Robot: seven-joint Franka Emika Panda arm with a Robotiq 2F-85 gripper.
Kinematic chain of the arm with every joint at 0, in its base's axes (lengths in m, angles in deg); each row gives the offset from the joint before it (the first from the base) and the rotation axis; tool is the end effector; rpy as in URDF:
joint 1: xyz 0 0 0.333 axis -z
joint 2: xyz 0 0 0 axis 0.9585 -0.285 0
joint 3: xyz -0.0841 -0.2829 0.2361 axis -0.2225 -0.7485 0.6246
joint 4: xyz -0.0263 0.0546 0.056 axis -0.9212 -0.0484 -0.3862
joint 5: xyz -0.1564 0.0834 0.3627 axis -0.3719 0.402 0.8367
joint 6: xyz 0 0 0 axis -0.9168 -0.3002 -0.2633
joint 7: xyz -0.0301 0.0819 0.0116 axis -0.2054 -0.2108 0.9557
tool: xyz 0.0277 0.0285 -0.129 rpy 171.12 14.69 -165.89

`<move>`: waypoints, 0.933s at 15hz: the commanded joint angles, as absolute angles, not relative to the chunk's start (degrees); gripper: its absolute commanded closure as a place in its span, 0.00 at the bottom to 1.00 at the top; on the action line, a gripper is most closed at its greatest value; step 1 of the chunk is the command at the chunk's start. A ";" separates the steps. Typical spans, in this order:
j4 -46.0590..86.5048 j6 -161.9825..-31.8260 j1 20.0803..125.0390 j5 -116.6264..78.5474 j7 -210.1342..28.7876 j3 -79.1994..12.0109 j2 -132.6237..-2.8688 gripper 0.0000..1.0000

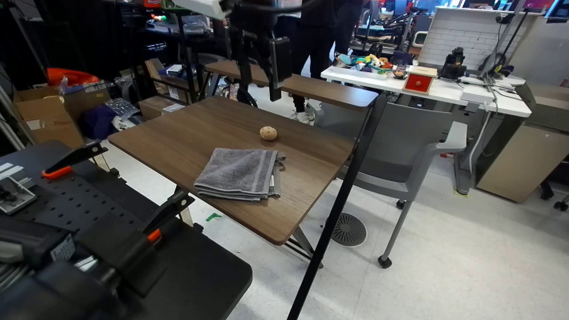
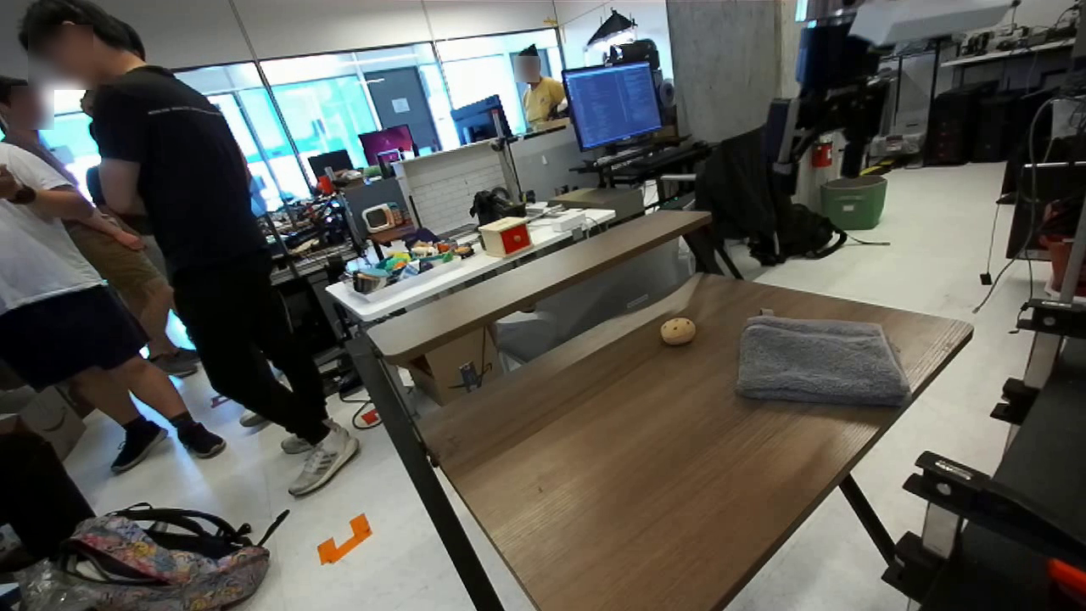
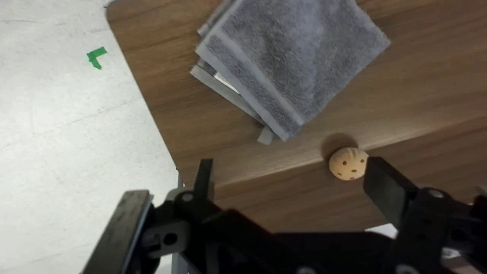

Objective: Move the potato to the left, wipe the table with the grey towel

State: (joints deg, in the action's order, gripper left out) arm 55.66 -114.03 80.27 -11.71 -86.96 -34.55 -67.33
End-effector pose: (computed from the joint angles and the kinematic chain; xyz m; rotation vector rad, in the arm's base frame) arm 0.5760 -0.1202 0.2816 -3.0987 0.4375 -0.2177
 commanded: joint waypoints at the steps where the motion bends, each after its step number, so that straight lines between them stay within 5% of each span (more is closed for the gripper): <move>1: 46.03 -117.55 80.79 -3.41 -88.58 -30.72 -76.68 0.00; 14: 40.34 -116.24 79.45 -4.84 -90.61 -30.18 -80.87 0.00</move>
State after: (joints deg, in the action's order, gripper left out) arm 44.62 -117.11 80.09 -4.36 -90.67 -30.04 -77.65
